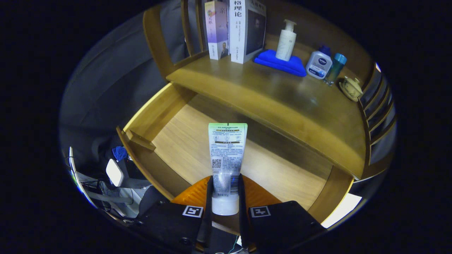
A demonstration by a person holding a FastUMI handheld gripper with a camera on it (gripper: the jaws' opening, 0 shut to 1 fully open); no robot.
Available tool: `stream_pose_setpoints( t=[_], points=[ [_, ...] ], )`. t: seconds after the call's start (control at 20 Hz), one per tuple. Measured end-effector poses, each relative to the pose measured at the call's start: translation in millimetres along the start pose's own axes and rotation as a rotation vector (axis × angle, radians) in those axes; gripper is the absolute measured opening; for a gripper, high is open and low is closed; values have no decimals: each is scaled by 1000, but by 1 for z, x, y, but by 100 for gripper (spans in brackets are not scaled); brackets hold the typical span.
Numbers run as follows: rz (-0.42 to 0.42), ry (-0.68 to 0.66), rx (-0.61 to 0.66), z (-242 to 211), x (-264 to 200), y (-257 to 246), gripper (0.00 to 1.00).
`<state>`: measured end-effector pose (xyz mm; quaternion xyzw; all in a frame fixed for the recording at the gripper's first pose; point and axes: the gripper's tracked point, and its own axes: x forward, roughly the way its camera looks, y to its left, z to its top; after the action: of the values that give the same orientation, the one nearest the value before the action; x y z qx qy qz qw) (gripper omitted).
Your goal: Pull open the drawer, take out the items inside it, and place them on the countertop above the cabinet.
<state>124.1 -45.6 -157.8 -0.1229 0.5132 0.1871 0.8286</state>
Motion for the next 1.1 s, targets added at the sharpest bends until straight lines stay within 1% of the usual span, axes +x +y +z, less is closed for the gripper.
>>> stream_pose_setpoints(
  t=[0.15, 0.25, 0.5, 0.6, 0.85, 0.95, 1.1],
  points=[
    [13, -42, 15, 14, -22, -3, 34],
    [8, -74, 35, 26, -35, -10, 34],
    [3, -128, 132, 60, -48, -40, 34],
    [-6, -145, 185, 76, -45, -57, 34],
    [-13, -170, 387, 111, -22, -103, 34],
    [-23, -169, 466, 120, -9, -122, 34],
    [-55, -160, 532, 125, 9, -137, 34]
  ],
)
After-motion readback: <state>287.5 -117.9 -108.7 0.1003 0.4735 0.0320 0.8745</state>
